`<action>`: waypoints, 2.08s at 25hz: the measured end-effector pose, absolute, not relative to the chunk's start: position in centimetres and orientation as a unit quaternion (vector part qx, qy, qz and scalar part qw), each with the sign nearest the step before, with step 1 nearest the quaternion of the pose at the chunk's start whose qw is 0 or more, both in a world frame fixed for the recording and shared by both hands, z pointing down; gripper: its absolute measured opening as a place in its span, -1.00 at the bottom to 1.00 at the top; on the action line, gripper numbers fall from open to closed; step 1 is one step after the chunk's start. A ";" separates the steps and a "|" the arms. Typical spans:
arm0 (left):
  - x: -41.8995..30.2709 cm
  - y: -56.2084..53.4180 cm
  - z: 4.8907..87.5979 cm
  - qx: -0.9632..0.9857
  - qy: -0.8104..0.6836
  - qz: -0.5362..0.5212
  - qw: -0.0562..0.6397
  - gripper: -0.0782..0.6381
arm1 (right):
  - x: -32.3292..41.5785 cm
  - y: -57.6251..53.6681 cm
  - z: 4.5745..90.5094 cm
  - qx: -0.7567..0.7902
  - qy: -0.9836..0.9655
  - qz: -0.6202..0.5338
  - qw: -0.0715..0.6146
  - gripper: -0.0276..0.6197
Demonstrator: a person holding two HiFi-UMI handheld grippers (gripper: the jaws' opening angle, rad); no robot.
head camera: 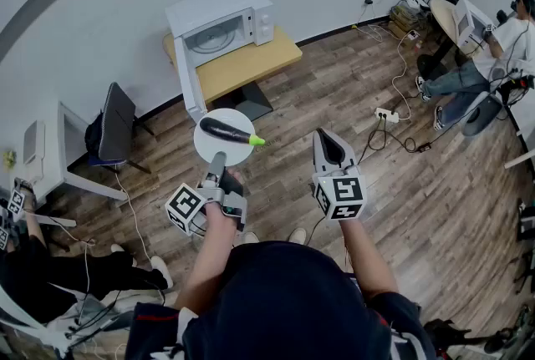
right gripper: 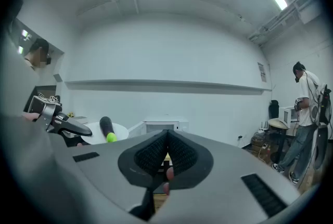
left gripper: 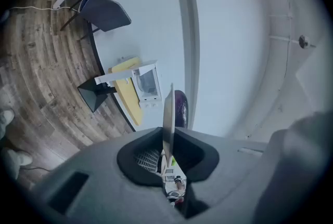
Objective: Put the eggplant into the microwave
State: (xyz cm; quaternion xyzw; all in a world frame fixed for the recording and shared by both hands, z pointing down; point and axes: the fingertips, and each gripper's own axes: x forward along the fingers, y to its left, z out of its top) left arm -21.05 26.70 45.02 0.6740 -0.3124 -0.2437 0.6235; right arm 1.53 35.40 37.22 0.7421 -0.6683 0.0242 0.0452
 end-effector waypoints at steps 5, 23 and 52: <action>-21.2 26.6 45.5 0.670 -0.310 -0.249 0.627 -0.67 | 1.4 35.4 37.8 0.742 -0.668 0.027 0.048 -0.88; -18.4 28.6 46.5 0.645 -0.328 -0.276 0.633 -0.67 | 4.7 35.5 39.2 0.723 -0.689 0.044 0.038 -0.88; -13.2 25.5 49.5 0.616 -0.340 -0.291 0.648 -0.67 | 9.3 31.5 42.6 0.702 -0.707 0.038 0.073 -0.88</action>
